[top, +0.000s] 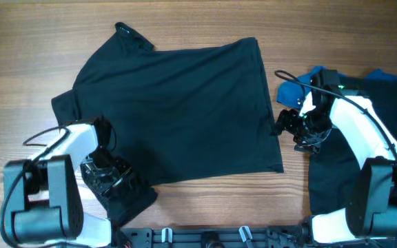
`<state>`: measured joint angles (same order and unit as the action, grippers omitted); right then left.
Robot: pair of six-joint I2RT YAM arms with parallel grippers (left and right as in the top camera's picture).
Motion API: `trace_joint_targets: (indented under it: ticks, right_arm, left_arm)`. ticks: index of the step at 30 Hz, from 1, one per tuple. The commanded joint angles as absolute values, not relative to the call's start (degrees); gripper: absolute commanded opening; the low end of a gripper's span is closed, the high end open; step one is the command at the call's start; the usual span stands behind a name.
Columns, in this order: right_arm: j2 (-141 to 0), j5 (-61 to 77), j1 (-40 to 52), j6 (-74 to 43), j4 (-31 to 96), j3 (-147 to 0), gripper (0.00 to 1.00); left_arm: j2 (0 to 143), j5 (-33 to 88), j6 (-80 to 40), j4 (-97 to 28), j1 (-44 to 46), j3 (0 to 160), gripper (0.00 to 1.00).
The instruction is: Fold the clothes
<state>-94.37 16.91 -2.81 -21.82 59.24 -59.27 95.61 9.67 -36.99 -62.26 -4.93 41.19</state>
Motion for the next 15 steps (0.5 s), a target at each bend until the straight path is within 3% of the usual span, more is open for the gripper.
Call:
trace_joint_targets:
  ticks: [1, 2, 3, 9, 15]
  right_arm:
    - [-93.54, 17.65, -3.99, -21.15, 58.83, -59.16, 0.82]
    - [-93.54, 17.63, -4.12, -21.15, 58.61, -59.16, 0.82]
    - [-93.54, 17.63, -4.16, -21.15, 58.28, -59.16, 0.82]
    - [-93.54, 17.65, -4.14, -21.26, 57.19, -58.98, 0.86]
    - [-93.54, 17.63, -4.16, -28.95, 52.84, -50.50, 0.86]
  left_arm:
    - [99.96, 8.12, -37.74, -60.16, -4.60, 39.22, 0.20]
    - [99.66, 8.12, -37.04, -60.12, -4.60, 39.22, 0.08]
    - [99.29, 8.14, -36.29, -60.07, -4.62, 39.33, 0.04]
    - [91.31, 8.56, -35.88, -60.64, -4.62, 39.55, 0.04]
    - [71.83, 9.61, -34.74, -64.01, -4.60, 41.69, 0.04]
